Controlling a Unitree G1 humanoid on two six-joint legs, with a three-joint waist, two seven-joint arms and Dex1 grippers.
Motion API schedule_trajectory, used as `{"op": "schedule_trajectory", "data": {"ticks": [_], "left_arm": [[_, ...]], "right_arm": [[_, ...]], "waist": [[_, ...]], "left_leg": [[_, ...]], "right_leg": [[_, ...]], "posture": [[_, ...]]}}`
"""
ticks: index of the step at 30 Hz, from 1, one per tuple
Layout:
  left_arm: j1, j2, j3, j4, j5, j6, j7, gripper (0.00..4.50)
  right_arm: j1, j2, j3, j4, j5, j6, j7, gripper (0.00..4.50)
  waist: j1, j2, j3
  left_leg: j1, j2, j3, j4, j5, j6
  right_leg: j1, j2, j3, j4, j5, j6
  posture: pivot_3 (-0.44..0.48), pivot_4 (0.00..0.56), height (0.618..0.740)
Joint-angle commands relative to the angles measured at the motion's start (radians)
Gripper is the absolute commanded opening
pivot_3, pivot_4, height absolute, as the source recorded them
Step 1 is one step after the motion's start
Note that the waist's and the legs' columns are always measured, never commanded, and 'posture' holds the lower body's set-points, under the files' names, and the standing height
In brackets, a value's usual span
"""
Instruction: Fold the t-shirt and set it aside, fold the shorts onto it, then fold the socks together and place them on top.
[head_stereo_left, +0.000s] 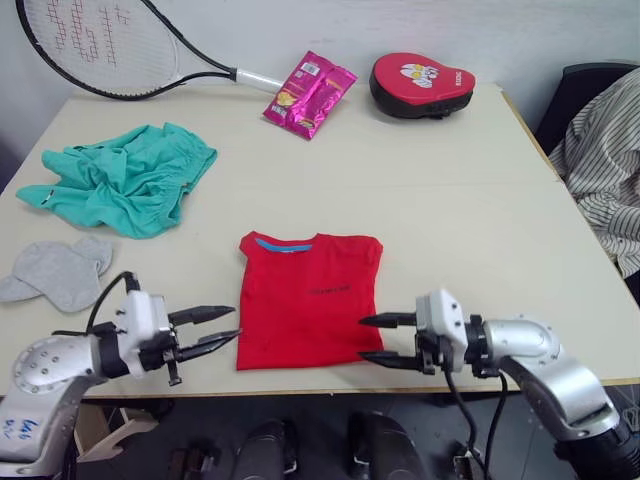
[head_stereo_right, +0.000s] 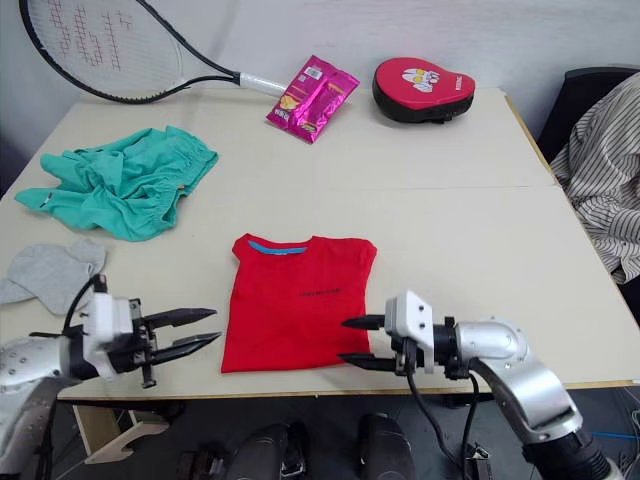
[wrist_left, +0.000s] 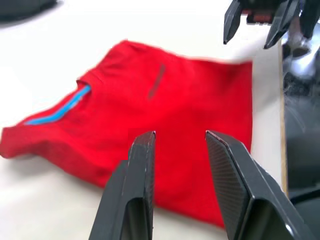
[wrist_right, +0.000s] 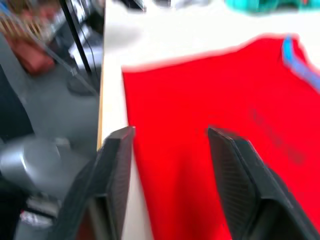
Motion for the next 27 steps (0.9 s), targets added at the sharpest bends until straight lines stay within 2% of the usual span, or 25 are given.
{"op": "schedule_trajectory", "data": {"ticks": [1,3,4,5,8,13,19,27], "left_arm": [[-0.101,-0.036,-0.059,-0.005,-0.032,0.071,0.04,0.78],[-0.151,-0.061,-0.152,0.024,0.07,0.032,0.034,0.14],[-0.164,-0.07,-0.188,0.033,0.114,0.012,0.033,0.0],[-0.176,-0.088,-0.221,0.042,0.147,0.001,0.044,0.0],[-0.205,-0.161,-0.301,0.083,0.228,-0.018,0.102,0.0],[-0.218,-0.29,-0.369,0.191,0.327,-0.048,0.202,0.0],[-0.2,-0.281,-0.388,0.266,0.436,-0.04,0.258,0.0],[-0.147,-0.286,-0.33,0.276,0.392,-0.112,0.245,0.0]], "right_arm": [[-0.074,0.082,0.055,0.018,-0.018,0.015,-0.05,1.12],[-0.107,0.125,0.14,0.102,-0.168,-0.11,-0.062,0.46],[-0.121,0.14,0.178,0.148,-0.248,-0.196,-0.07,0.11],[-0.132,0.161,0.205,0.194,-0.298,-0.262,-0.078,0.05],[-0.155,0.237,0.232,0.324,-0.354,-0.356,-0.11,0.05],[-0.173,0.292,0.249,0.484,-0.415,-0.433,-0.116,0.05],[-0.228,0.337,0.182,0.628,-0.408,-0.448,-0.17,0.05],[-0.242,0.386,0.013,0.751,-0.362,-0.304,-0.347,0.05]], "waist": [[0.001,0.0,0.0],[0.004,-0.001,-0.001],[0.004,-0.002,-0.001],[0.002,-0.002,-0.001],[-0.001,-0.002,-0.001],[-0.001,-0.003,-0.002],[-0.003,-0.004,-0.004],[-0.001,-0.002,-0.021]], "left_leg": [[0.0,0.0,0.0,0.0,0.0,0.0],[0.0,-0.002,0.0,0.0,0.0,0.0],[-0.001,-0.002,0.001,0.0,0.001,0.0],[-0.001,-0.003,0.002,0.0,0.001,0.001],[-0.002,-0.003,0.004,-0.001,0.003,0.005],[-0.002,-0.002,0.004,0.0,0.003,0.005],[0.001,-0.001,0.004,0.0,0.004,0.005],[0.002,-0.001,0.003,-0.001,0.001,-0.001]], "right_leg": [[0.0,0.0,0.0,0.0,0.0,0.0],[0.0,0.0,0.0,0.0,0.0,0.0],[0.0,0.0,0.0,0.0,0.0,0.0],[0.0,0.001,0.0,0.0,0.0,0.0],[-0.001,0.002,0.0,-0.002,0.001,0.001],[-0.001,0.003,0.001,-0.001,0.001,0.001],[-0.001,0.002,0.001,0.002,0.001,0.001],[0.001,0.0,0.002,0.001,0.001,0.001]], "posture": [[0.0,0.15,0.74],[0.0,0.15,0.74],[0.0,0.15,0.74],[0.0,0.15,0.74],[0.0,0.15,0.74],[0.0,0.15,0.74],[0.0,0.15,0.74],[0.0,0.15,0.74]]}}
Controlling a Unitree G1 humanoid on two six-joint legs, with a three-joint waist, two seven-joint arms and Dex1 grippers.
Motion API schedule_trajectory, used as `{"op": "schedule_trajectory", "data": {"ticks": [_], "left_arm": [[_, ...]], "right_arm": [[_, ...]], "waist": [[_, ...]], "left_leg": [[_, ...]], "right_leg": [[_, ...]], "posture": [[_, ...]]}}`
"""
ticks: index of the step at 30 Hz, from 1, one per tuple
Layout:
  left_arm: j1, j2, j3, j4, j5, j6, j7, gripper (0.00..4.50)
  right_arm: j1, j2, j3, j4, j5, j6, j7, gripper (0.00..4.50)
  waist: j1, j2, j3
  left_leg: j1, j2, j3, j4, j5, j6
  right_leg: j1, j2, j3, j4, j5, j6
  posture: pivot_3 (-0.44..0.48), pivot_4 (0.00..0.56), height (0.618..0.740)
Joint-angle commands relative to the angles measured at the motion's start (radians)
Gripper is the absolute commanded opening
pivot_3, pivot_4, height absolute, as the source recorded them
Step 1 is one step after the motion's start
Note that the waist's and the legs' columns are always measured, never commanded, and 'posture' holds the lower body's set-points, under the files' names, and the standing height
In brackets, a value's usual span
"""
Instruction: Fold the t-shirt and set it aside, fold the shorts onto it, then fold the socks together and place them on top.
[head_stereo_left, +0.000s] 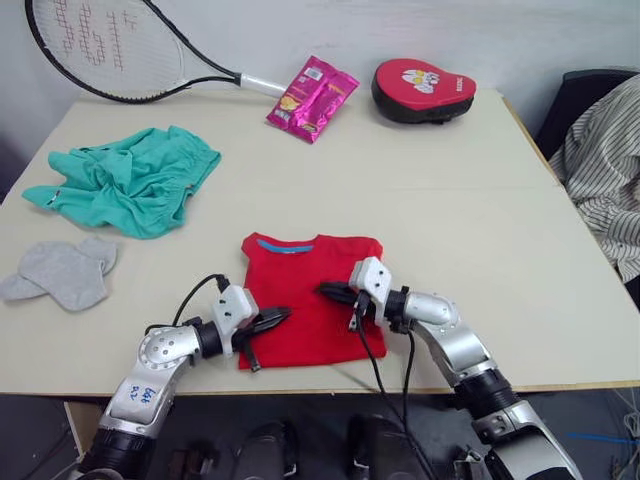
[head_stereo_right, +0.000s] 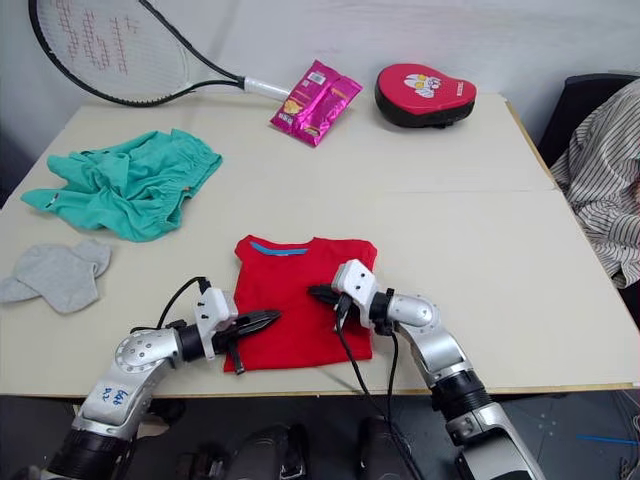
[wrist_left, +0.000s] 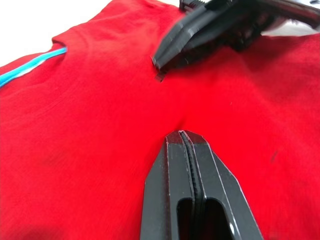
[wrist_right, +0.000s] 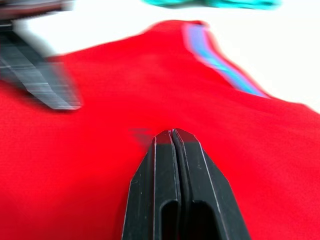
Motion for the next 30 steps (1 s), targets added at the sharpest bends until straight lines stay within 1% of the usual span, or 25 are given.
{"op": "schedule_trajectory", "data": {"ticks": [1,5,7,10,13,15,19,22,25,27,30], "left_arm": [[0.037,-0.012,0.052,0.021,-0.028,-0.026,0.009,0.0],[0.051,-0.025,0.108,0.018,-0.083,-0.062,-0.01,0.0],[0.038,-0.029,0.128,0.005,-0.122,-0.064,-0.031,0.0],[-0.002,-0.028,0.142,-0.009,-0.184,-0.012,-0.061,0.0],[-0.077,-0.023,0.112,0.041,-0.131,-0.014,-0.053,0.0],[-0.119,-0.028,0.088,0.088,-0.092,-0.019,-0.044,0.0],[-0.202,-0.043,0.046,0.217,0.015,-0.045,0.009,0.0],[-0.268,-0.078,0.076,0.329,0.04,-0.059,0.094,0.0],[-0.304,-0.114,0.125,0.379,0.03,-0.068,0.175,0.0],[-0.322,-0.14,0.166,0.398,0.009,-0.048,0.231,0.0],[-0.329,-0.141,0.175,0.425,0.032,-0.041,0.266,0.0]], "right_arm": [[0.007,0.007,-0.091,0.062,0.024,0.041,-0.076,0.05],[0.003,0.008,-0.139,0.035,0.065,0.042,-0.062,0.05],[0.002,0.003,-0.13,-0.021,0.083,0.039,-0.021,0.05],[0.002,0.0,-0.089,-0.115,0.102,0.043,0.055,0.05],[-0.019,0.024,-0.037,-0.141,0.082,0.053,0.085,0.05],[-0.038,0.043,-0.011,-0.107,0.053,0.041,0.08,0.05],[-0.076,0.069,0.029,0.022,-0.02,-0.035,0.065,0.05],[-0.11,0.113,-0.029,0.17,0.002,-0.065,0.017,0.05],[-0.124,0.119,-0.057,0.265,-0.007,-0.107,0.005,0.05],[-0.12,0.115,-0.053,0.289,-0.02,-0.125,0.008,0.05],[-0.11,0.123,-0.061,0.274,0.001,-0.095,0.015,0.05]], "waist": [[0.001,0.0,-0.001],[-0.001,0.001,0.0],[-0.001,0.001,0.0],[0.0,0.002,0.0],[-0.001,0.002,0.0],[-0.001,0.002,0.0],[-0.001,0.002,0.0],[-0.001,0.001,0.001],[-0.003,0.001,0.0],[-0.002,0.001,0.0],[-0.002,0.001,0.0]], "left_leg": [[0.0,0.0,0.0,0.0,0.0,0.0],[0.0,0.0,0.0,0.0,0.0,0.0],[-0.001,0.0,0.0,-0.001,0.0,0.0],[-0.003,0.0,0.0,-0.001,0.002,0.004],[-0.003,0.0,0.0,-0.001,0.003,0.005],[-0.003,0.0,0.0,-0.001,0.003,0.005],[-0.003,-0.001,0.001,-0.001,0.003,0.005],[-0.003,-0.001,0.001,-0.001,0.003,0.006],[-0.003,-0.001,0.001,0.0,0.004,0.006],[-0.003,-0.001,0.0,0.0,0.004,0.006],[-0.002,-0.001,0.0,0.0,0.004,0.006]], "right_leg": [[0.0,0.0,0.0,0.0,0.0,0.0],[-0.001,0.0,0.0,0.0,0.0,0.0],[-0.001,0.0,0.0,0.0,0.0,0.0],[-0.002,0.0,0.0,0.0,0.0,0.0],[-0.002,0.0,-0.001,0.0,0.0,0.0],[-0.002,0.001,-0.001,0.0,0.0,0.0],[-0.002,0.002,-0.001,0.0,0.0,0.0],[-0.002,0.002,-0.001,0.003,0.0,0.0],[-0.002,0.001,-0.001,0.004,0.0,0.0],[-0.001,0.001,-0.001,0.005,0.0,0.0],[-0.001,0.001,-0.001,0.006,0.0,0.0]], "posture": [[0.0,0.15,0.74],[0.0,0.15,0.74],[0.0,0.15,0.74],[0.0,0.15,0.74],[0.0,0.15,0.74],[0.0,0.15,0.74],[0.0,0.15,0.74],[0.0,0.15,0.74],[0.0,0.15,0.74],[0.0,0.15,0.74],[0.0,0.15,0.74]]}}
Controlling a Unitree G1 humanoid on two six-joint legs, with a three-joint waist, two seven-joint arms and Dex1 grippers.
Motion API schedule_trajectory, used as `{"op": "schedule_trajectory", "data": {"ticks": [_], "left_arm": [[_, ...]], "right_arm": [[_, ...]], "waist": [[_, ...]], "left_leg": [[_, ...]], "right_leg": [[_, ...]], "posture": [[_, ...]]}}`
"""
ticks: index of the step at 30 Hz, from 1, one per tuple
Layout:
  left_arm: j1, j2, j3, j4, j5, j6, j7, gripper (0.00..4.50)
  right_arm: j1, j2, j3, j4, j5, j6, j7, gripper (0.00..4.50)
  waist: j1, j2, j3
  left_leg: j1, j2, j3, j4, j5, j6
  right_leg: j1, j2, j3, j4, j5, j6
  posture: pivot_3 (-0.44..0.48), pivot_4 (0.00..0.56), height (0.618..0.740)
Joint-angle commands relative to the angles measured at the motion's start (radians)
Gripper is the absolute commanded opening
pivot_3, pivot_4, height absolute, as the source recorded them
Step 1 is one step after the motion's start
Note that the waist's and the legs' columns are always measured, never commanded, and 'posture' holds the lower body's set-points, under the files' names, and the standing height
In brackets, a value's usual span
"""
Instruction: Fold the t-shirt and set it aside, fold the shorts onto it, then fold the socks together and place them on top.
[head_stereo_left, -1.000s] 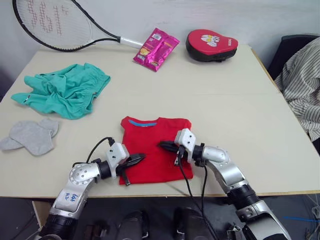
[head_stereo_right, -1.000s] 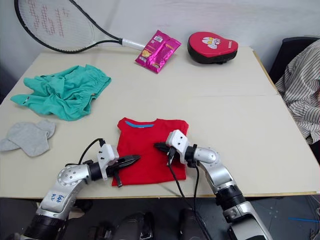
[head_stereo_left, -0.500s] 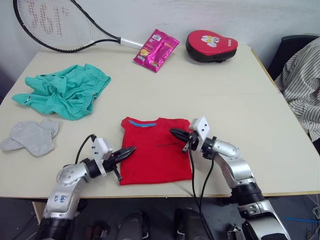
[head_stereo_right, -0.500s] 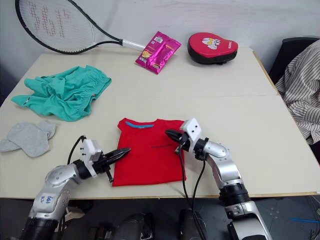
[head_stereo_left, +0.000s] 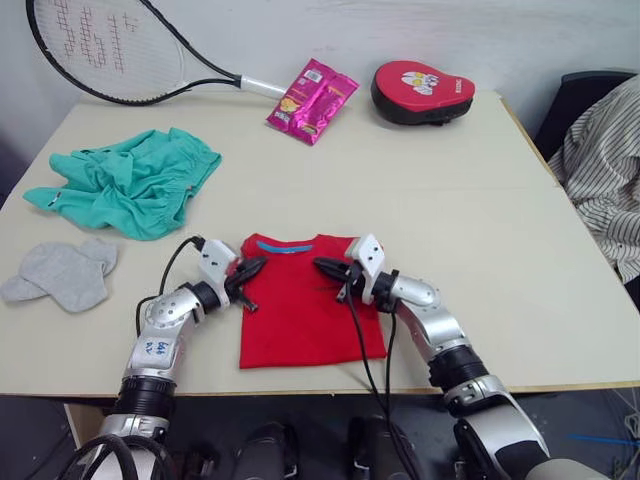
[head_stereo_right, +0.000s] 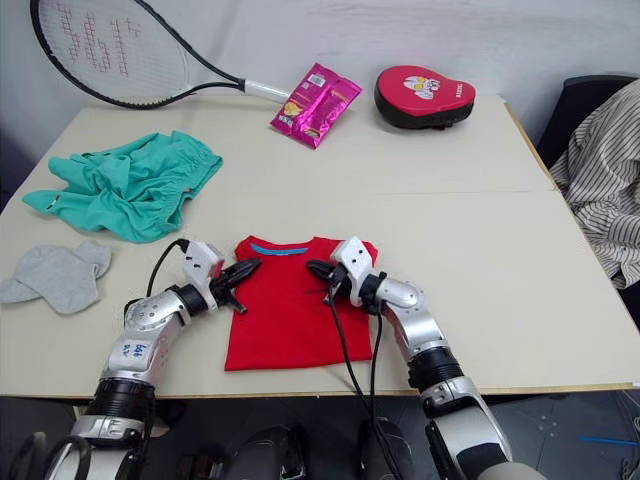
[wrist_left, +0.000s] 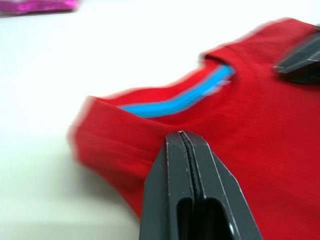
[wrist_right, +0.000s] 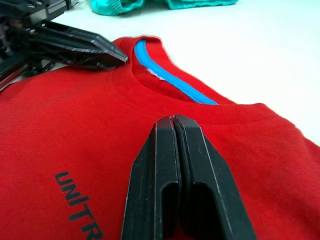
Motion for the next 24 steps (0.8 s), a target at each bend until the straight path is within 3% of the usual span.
{"op": "schedule_trajectory", "data": {"ticks": [1,6,11,15,17,19,24], "left_arm": [[-0.019,-0.002,0.036,0.032,0.01,0.002,0.054,0.0],[-0.026,0.002,0.066,0.031,-0.009,0.005,0.068,0.0],[0.058,0.066,0.085,-0.14,-0.106,0.009,-0.101,0.0],[0.093,0.095,0.097,-0.286,-0.229,0.052,-0.225,0.0],[0.126,0.106,0.052,-0.379,-0.292,0.119,-0.303,0.0],[0.16,0.112,-0.03,-0.428,-0.265,0.152,-0.338,0.0],[0.157,0.045,-0.119,-0.343,-0.104,0.113,-0.214,0.0]], "right_arm": [[0.029,-0.005,-0.012,0.011,0.001,0.033,0.003,0.05],[0.053,-0.022,-0.015,-0.062,0.005,0.079,0.007,0.05],[0.096,-0.046,-0.015,-0.306,0.087,0.2,0.06,0.05],[0.085,-0.058,-0.009,-0.368,0.083,0.255,0.048,0.05],[0.06,-0.073,0.024,-0.313,-0.002,0.185,0.027,0.05],[0.024,-0.063,0.03,-0.224,-0.045,0.149,-0.009,0.05],[-0.074,-0.034,-0.016,0.011,-0.067,0.089,-0.085,0.05]], "waist": [[0.001,0.0,0.0],[0.001,-0.001,0.0],[-0.001,0.0,0.0],[-0.001,0.0,0.0],[-0.001,0.0,0.0],[-0.002,0.0,0.0],[-0.001,0.0,0.001]], "left_leg": [[0.0,0.0,0.0,0.0,0.0,0.0],[0.0,0.0,0.0,0.0,0.0,0.0],[-0.001,0.0,0.0,-0.002,0.0,-0.001],[-0.002,0.001,0.0,-0.002,0.0,-0.001],[-0.001,0.001,0.0,-0.002,-0.001,-0.002],[-0.001,0.0,0.0,-0.002,-0.003,-0.006],[-0.001,0.0,0.001,-0.002,0.0,-0.002]], "right_leg": [[0.0,0.0,0.0,0.0,0.0,0.0],[0.0,0.0,0.0,0.0,0.0,0.0],[-0.001,0.0,0.0,-0.001,0.0,0.0],[-0.002,0.0,0.0,-0.001,0.0,0.0],[-0.002,0.0,0.0,-0.004,0.0,0.0],[-0.002,0.0,0.001,-0.006,0.0,0.0],[-0.002,0.001,0.001,-0.006,0.0,0.0]], "posture": [[0.0,0.15,0.74],[0.0,0.15,0.74],[0.0,0.15,0.74],[0.0,0.15,0.74],[0.0,0.15,0.74],[0.0,0.15,0.74],[0.0,0.15,0.74]]}}
